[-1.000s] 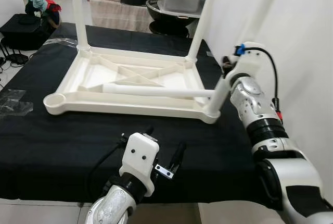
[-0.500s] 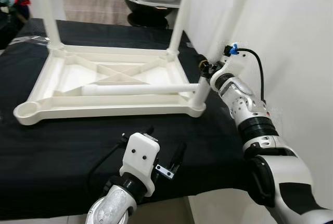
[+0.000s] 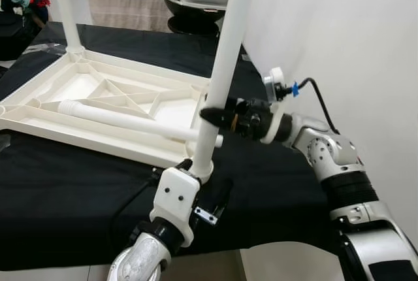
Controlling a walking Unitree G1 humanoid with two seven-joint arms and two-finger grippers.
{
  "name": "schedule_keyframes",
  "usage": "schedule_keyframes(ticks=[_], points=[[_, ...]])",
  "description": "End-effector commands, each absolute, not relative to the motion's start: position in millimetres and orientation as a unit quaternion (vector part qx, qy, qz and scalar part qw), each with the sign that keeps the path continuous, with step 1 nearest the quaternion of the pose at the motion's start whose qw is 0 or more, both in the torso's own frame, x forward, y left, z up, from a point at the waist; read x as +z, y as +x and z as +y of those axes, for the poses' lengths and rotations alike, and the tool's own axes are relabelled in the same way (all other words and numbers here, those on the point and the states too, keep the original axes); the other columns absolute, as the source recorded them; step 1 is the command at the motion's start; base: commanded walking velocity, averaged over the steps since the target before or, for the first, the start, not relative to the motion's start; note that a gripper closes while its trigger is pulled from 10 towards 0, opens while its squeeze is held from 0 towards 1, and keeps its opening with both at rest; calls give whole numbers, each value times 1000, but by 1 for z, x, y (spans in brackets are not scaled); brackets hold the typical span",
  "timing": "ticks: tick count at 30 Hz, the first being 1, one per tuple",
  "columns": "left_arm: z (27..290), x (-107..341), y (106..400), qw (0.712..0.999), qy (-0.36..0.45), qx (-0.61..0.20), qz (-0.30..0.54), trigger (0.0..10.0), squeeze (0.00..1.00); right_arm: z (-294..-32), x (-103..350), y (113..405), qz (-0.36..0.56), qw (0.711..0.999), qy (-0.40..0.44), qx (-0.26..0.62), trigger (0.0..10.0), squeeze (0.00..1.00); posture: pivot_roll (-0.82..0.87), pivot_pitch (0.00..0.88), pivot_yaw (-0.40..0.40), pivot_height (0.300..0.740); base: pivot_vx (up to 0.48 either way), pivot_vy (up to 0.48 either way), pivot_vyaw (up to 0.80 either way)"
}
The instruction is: Building children table
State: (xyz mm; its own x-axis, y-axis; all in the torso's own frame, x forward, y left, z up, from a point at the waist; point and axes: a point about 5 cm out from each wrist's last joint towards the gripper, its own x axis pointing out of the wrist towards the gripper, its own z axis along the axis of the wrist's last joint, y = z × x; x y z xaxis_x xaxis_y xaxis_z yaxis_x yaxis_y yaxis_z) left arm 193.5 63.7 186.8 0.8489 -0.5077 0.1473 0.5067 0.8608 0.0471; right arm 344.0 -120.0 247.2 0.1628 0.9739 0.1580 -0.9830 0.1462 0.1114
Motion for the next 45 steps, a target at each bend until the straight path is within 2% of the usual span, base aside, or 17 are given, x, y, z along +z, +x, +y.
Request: schedule_keyframes(ticks=[1, 2, 3, 10, 12, 14, 16, 19, 21, 23, 25, 28, 33, 34, 42, 43, 45], points=[[62, 185, 193, 960, 8, -268, -75, 10000, 0, -117, 239, 343, -16, 747, 83, 660, 3059, 0, 70, 91, -160, 740, 0, 0, 0], [62, 185, 193, 960, 8, -268, -75, 10000, 0, -117, 239, 343, -16, 747, 83, 660, 3059, 0, 70, 91, -160, 740, 0, 0, 0], [62, 185, 193, 960, 9, -268, -75, 10000, 0, -116, 239, 343, -19, 748, 80, 659, 0, 0, 72, 88, -159, 740, 0, 0, 0], [63, 184, 193, 960, 10, -268, -75, 10000, 0, -116, 241, 350, -20, 784, 58, 618, 0, 0, 71, 87, -158, 740, 0, 0, 0], [63, 185, 194, 960, 10, -268, -76, 10000, 0, -122, 241, 372, -14, 859, 34, 510, 0, 0, 70, 89, -161, 740, 0, 0, 0], [63, 185, 194, 960, 10, -268, -76, 10000, 0, -122, 241, 372, -14, 859, 34, 510, 0, 0, 70, 89, -161, 740, 0, 0, 0], [63, 185, 193, 960, 10, -268, -76, 10000, 0, -133, 240, 393, 3, 924, 16, 383, 0, 0, 69, 92, -161, 740, 0, 0, 0], [63, 185, 193, 960, 10, -268, -76, 10000, 0, -133, 240, 393, 3, 924, 16, 383, 0, 0, 69, 92, -161, 740, 0, 0, 0], [63, 184, 193, 960, 10, -268, -76, 10000, 0, -174, 230, 412, 55, 990, -11, 130, 0, 0, 66, 94, -159, 740, 0, 0, 0], [63, 184, 193, 960, 10, -268, -76, 10000, 0, -174, 230, 412, 55, 990, -11, 130, 0, 0, 66, 94, -159, 740, 0, 0, 0], [62, 185, 194, 960, 10, -268, -76, 10000, 0, -209, 224, 411, 75, 995, -20, -57, 0, 0, 65, 96, -160, 740, 0, 0, 0], [62, 185, 194, 960, 10, -267, -77, 10000, 0, -223, 219, 407, 80, 985, -20, -148, 0, 0, 64, 98, -159, 740, 0, 0, 0], [62, 185, 194, 961, 10, -267, -78, 10000, 0, -223, 220, 406, 72, 978, -15, -196, 0, 0, 66, 100, -160, 740, 0, 0, 0], [63, 185, 194, 961, 10, -267, -77, 10000, 0, -217, 223, 409, 64, 980, 13, -186, 10000, 0, 66, 101, -160, 740, 0, 0, 0], [63, 184, 194, 961, 10, -266, -76, 10000, 0, -180, 245, 419, 6, 994, 53, -96, 10000, 0, 64, 103, -160, 740, 0, 0, 0], [63, 185, 194, 961, 10, -266, -76, 10000, 0, -180, 244, 419, 4, 994, 57, -98, 10000, 1000, 64, 103, -160, 740, 0, 0, 0], [62, 185, 194, 961, 9, -266, -76, 10000, 0, -181, 242, 418, 5, 993, 45, -109, 10000, 1000, 69, 104, -160, 740, 0, 0, 0]])
